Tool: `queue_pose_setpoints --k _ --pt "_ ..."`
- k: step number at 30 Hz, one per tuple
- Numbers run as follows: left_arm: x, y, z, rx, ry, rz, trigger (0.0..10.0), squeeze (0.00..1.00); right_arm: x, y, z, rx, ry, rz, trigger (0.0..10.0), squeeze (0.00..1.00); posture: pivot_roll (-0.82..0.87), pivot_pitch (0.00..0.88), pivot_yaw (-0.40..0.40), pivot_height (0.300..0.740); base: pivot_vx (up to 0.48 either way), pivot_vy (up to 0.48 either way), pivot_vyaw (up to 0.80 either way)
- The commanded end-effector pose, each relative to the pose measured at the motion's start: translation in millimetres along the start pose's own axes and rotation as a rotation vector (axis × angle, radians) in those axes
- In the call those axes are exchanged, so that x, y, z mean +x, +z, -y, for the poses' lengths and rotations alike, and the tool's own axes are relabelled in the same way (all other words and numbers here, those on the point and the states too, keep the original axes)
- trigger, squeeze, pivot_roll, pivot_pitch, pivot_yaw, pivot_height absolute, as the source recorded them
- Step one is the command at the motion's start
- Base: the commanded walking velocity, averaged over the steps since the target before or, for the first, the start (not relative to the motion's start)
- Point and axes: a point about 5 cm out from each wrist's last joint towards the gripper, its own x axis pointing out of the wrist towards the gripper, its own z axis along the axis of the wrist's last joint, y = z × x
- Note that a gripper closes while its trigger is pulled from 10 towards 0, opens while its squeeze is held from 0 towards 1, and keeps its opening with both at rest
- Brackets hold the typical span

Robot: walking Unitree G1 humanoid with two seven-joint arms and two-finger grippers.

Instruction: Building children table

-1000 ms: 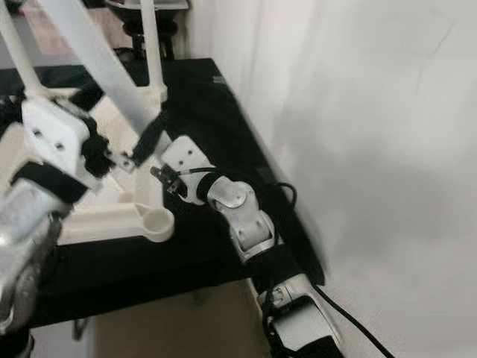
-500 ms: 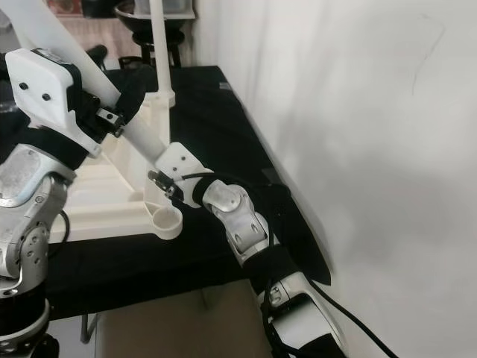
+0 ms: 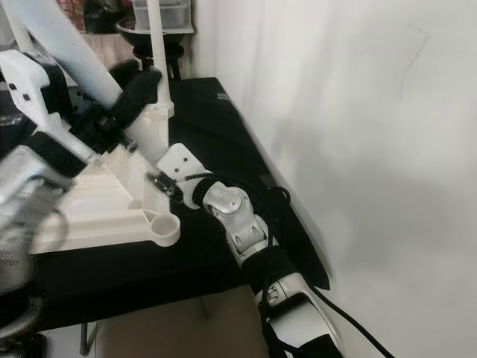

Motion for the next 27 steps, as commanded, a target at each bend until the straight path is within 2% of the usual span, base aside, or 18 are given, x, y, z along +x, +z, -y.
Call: queue_pose_setpoints --k 1,2,3,4,6,7,8,9,14,15,19,27 --pt "-0.2 2 24.8 -0.117 -0.364 -0.013 0.0 0.0 -0.7 14 -15.8 -0.037 0.241 0.078 10.0 1.0 0.03 0.0 -0.015 0.74 0.0 0.0 0.0" --pt "-4.3 4 28.4 -0.152 -0.457 -0.029 0.0 0.0 -3.8 14 -20.2 -0.052 0.323 0.08 10.0 1.0 0.03 0.0 -0.015 0.74 0.0 0.0 0.0" --pt "-4.3 4 28.4 -0.152 -0.457 -0.029 0.0 0.0 -3.8 14 -20.2 -0.052 0.323 0.08 10.0 1.0 0.03 0.0 -0.015 0.74 0.0 0.0 0.0" --pt "-6.8 4 29.8 -0.145 -0.526 -0.053 0.0 0.0 -4.5 13 -21.8 -0.072 0.373 0.064 10.0 0.82 0.03 0.0 -0.017 0.74 0.0 0.0 0.0" --pt "-6.8 4 29.8 -0.145 -0.526 -0.053 0.0 0.0 -4.5 13 -21.8 -0.072 0.373 0.064 10.0 0.82 0.03 0.0 -0.017 0.74 0.0 0.0 0.0" --pt "-8.5 10 32.0 -0.167 -0.648 -0.042 0.0 0.0 -4.3 10 -26.2 -0.086 0.461 0.033 10.0 0.0 0.03 0.0 -0.022 0.74 0.0 0.0 0.0" --pt "-8.5 10 32.0 -0.167 -0.648 -0.042 0.0 0.0 -4.3 10 -26.2 -0.086 0.461 0.033 10.0 0.0 0.03 0.0 -0.022 0.74 0.0 0.0 0.0" --pt "-8.8 14 33.5 -0.185 -0.718 -0.019 0.0 0.0 -4.4 9 -29.3 -0.081 0.508 0.021 10.0 0.0 0.03 0.0 -0.023 0.74 0.0 0.0 0.0" --pt "-8.4 18 34.8 -0.192 -0.768 0.0 0.0 0.0 -4.5 8 -31.7 -0.067 0.54 0.018 10.0 0.0 0.02 0.0 -0.023 0.74 0.0 0.0 0.0" --pt "-7.7 21 35.9 -0.19 -0.807 0.016 0.0 0.0 -4.1 9 -34.2 -0.038 0.566 0.03 0.0 0.0 0.02 0.0 -0.02 0.74 0.0 0.0 0.0" --pt "-8.4 23 37.7 -0.191 -0.842 0.027 0.0 0.0 -4.7 7 -34.9 0.005 0.571 0.038 0.0 0.0 0.02 0.0 -0.026 0.74 0.0 0.0 0.0" --pt "-12.3 25 38.0 -0.192 -0.839 0.046 0.0 0.0 -2.4 4 -28.0 0.004 0.512 0.024 0.0 0.0 0.03 0.0 -0.037 0.74 0.0 0.0 0.0"
